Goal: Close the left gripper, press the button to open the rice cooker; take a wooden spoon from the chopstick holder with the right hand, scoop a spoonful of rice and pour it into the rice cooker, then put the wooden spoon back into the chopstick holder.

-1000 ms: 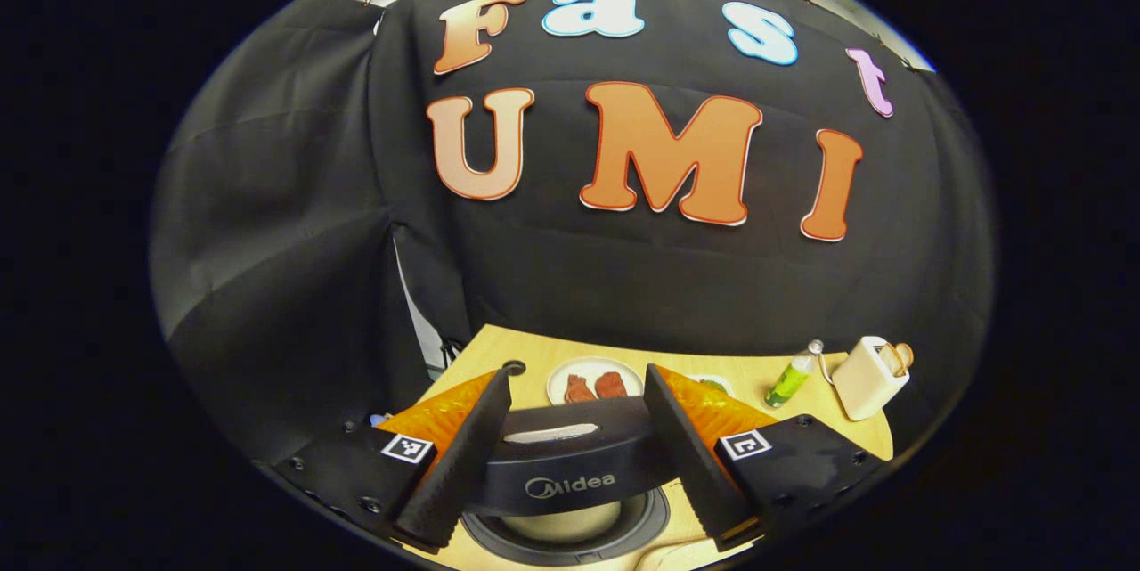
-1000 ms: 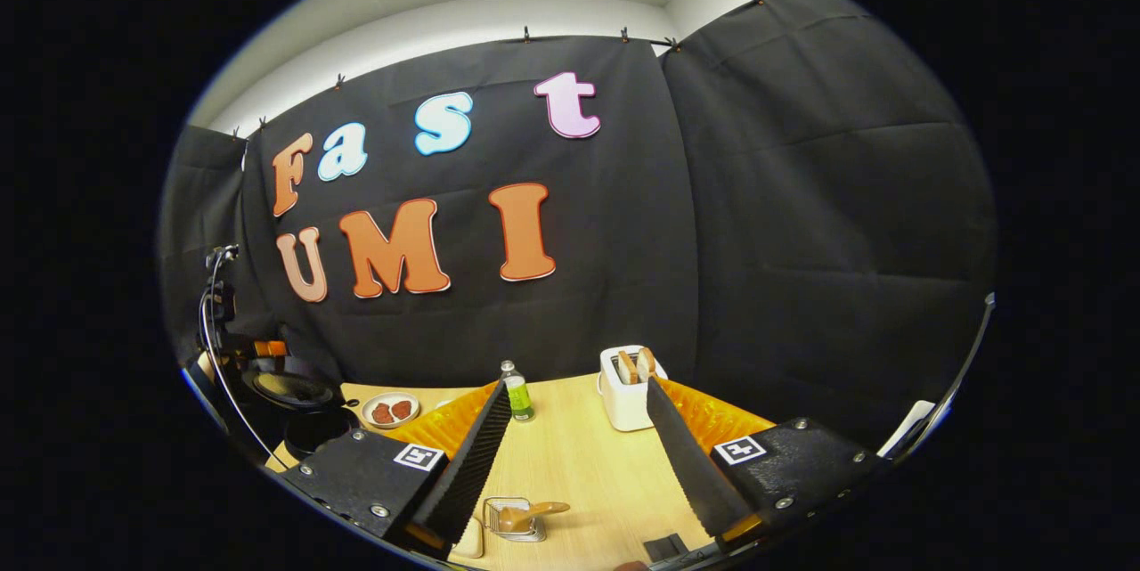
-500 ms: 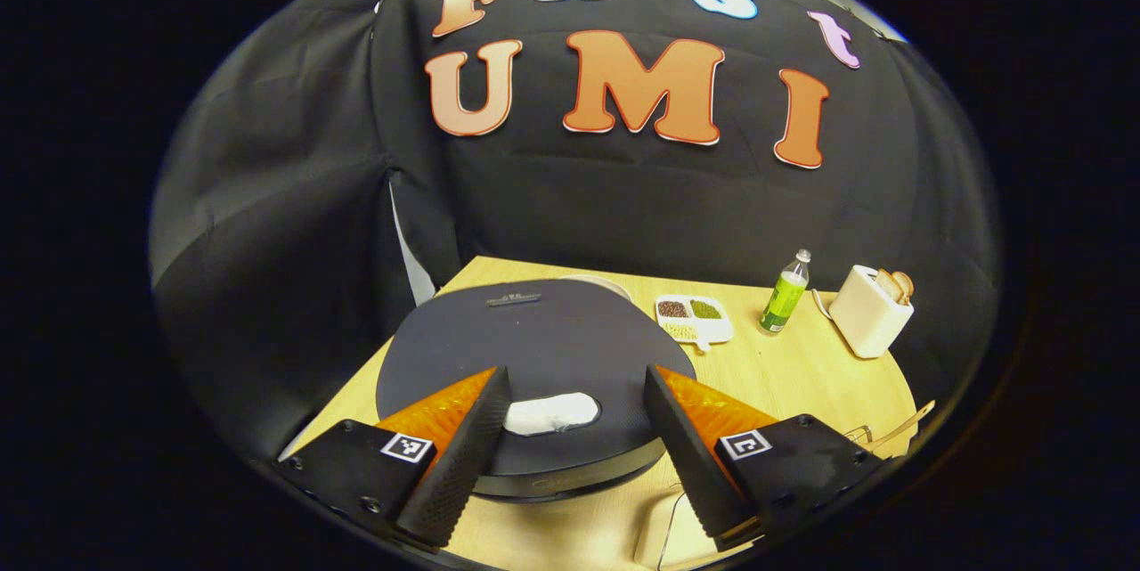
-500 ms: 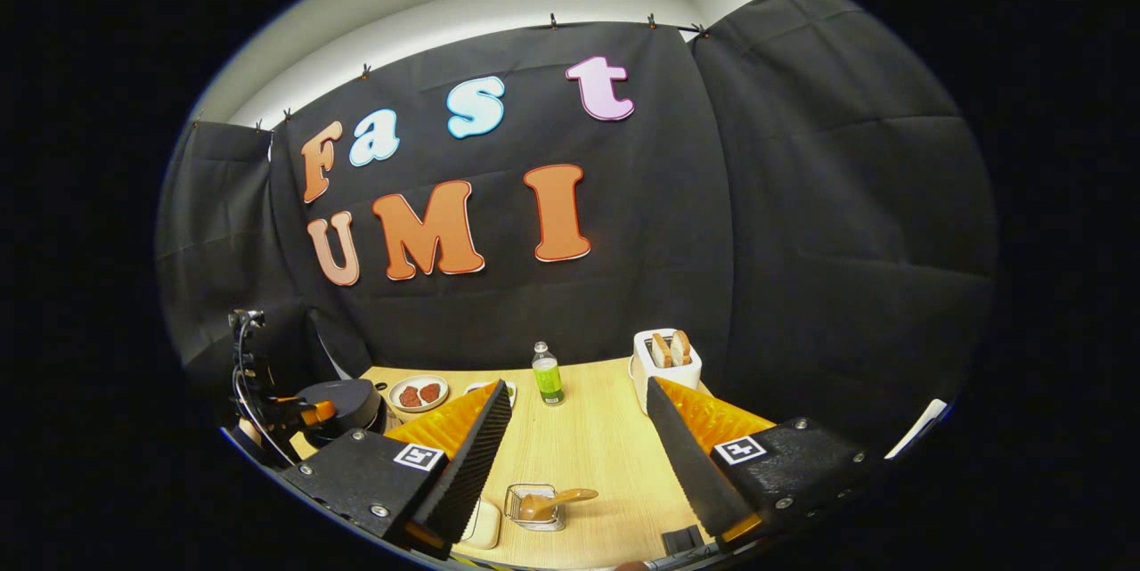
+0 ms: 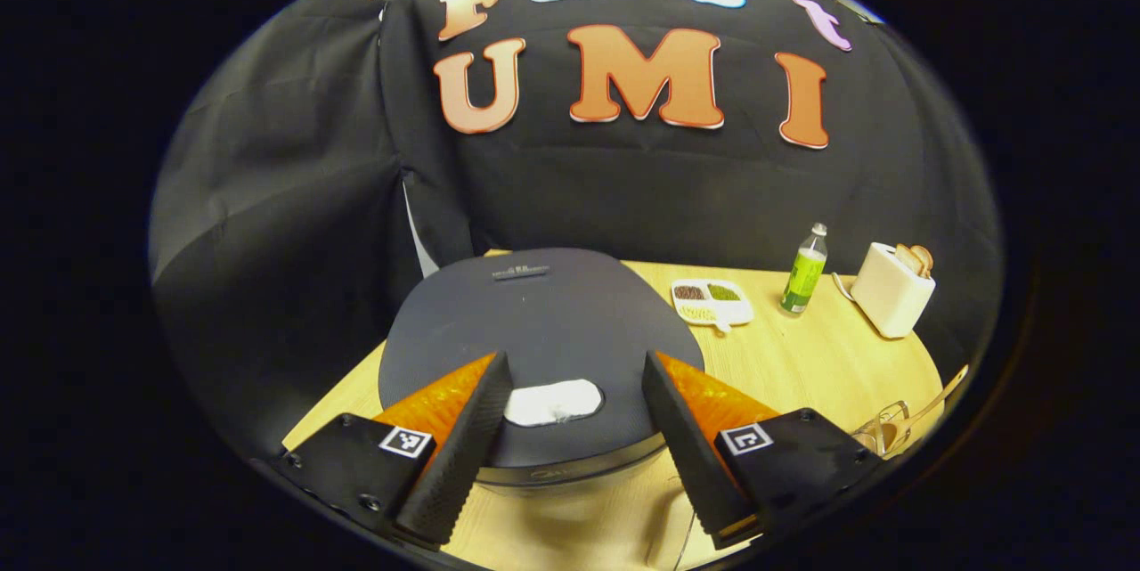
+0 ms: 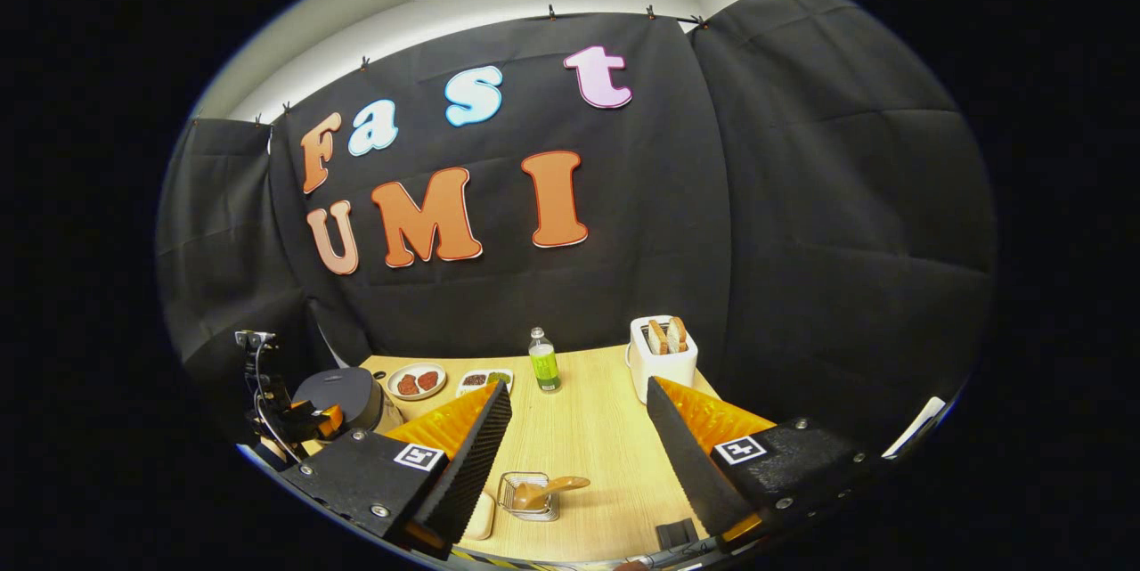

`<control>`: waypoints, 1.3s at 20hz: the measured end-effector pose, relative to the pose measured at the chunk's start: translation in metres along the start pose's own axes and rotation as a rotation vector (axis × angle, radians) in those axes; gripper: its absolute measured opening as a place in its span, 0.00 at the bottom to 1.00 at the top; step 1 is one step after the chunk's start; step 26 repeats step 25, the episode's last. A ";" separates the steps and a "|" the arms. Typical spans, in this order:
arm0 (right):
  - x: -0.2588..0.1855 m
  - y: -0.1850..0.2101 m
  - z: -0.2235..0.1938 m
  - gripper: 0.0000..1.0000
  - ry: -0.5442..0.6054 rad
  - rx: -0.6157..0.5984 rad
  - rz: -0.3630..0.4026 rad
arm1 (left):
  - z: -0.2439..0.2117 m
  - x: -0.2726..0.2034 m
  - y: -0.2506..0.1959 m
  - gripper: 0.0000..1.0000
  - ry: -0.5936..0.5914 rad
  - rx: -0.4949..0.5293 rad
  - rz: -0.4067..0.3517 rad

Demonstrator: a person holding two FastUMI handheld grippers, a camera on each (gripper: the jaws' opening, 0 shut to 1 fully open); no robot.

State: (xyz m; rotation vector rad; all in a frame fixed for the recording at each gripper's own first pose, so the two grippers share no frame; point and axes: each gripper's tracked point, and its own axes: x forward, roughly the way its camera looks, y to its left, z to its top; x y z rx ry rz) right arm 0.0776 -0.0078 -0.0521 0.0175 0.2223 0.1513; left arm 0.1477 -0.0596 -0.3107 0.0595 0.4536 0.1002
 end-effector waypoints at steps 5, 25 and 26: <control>-0.002 -0.001 0.001 0.95 -0.008 -0.013 -0.002 | 0.007 -0.011 -0.002 0.94 0.040 0.017 -0.023; 0.001 0.035 0.038 0.95 -0.120 -0.031 0.022 | 0.263 -0.253 0.100 0.98 -0.425 -0.007 0.030; 0.001 0.035 0.038 0.95 -0.120 -0.031 0.022 | 0.263 -0.253 0.100 0.98 -0.425 -0.007 0.030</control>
